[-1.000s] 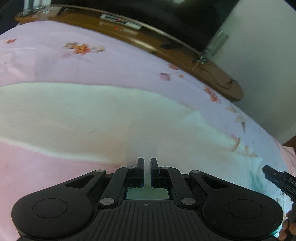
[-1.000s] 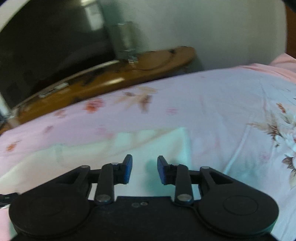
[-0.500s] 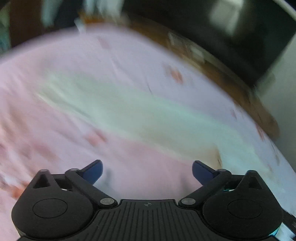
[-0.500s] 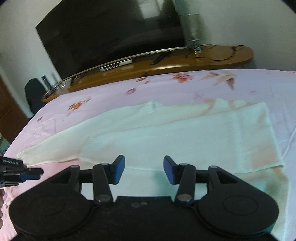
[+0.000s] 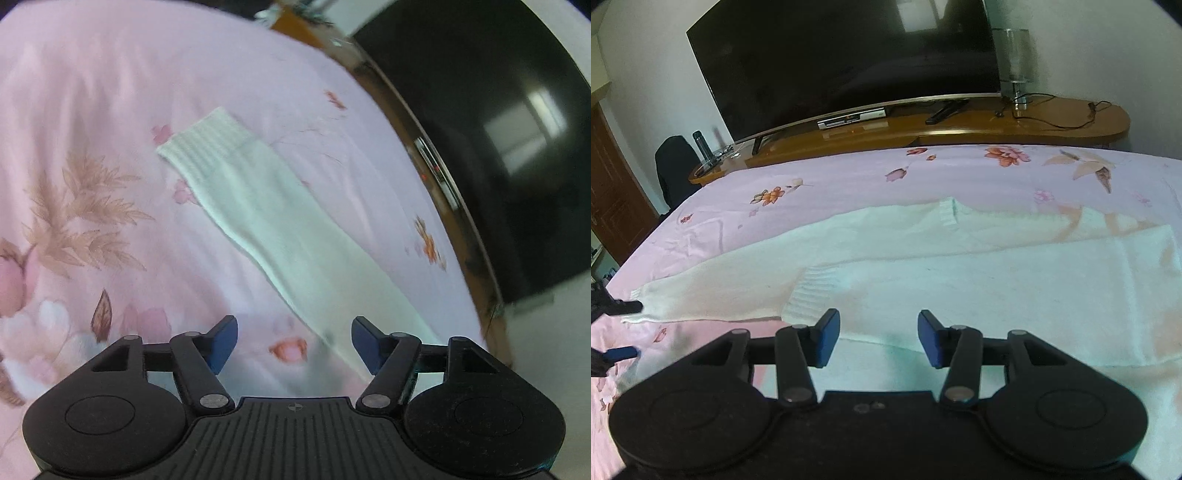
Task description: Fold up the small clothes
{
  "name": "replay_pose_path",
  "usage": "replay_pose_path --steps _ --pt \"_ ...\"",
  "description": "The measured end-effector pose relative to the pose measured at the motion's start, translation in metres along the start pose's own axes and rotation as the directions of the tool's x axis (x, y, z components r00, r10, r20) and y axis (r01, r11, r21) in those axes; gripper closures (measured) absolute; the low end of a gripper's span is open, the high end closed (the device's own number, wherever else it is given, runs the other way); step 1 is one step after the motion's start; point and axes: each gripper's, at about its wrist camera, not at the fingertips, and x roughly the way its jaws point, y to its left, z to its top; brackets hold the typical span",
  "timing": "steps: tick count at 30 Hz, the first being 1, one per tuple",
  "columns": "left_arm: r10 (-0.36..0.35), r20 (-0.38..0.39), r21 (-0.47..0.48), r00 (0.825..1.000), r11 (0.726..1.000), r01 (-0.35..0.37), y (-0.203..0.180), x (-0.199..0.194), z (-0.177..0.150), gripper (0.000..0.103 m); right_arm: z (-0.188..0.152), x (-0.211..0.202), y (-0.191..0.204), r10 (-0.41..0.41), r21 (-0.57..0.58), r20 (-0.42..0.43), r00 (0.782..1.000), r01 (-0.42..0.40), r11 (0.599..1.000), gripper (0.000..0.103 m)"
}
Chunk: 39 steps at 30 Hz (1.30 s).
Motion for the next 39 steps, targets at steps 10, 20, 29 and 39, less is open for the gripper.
replay_pose_path --steps 10,20,29,39 --pt "-0.029 0.086 -0.147 0.996 0.988 0.041 0.011 0.035 0.025 0.08 0.001 0.027 -0.002 0.006 0.03 -0.018 1.0 -0.006 1.0 0.056" --pt "-0.017 0.195 -0.029 0.981 0.999 0.023 -0.02 0.027 0.028 0.1 0.006 0.036 0.003 -0.052 -0.032 -0.013 0.999 0.052 0.998 0.056" --pt "-0.291 0.104 0.431 0.951 0.875 0.22 -0.166 0.0 -0.032 0.1 0.004 0.031 -0.014 -0.008 0.028 -0.032 0.999 0.009 1.0 0.056" --pt "-0.316 -0.364 0.644 0.876 0.594 0.482 -0.287 0.019 -0.228 0.1 0.003 -0.036 -0.089 -0.056 0.176 0.046 0.997 0.047 0.983 0.055"
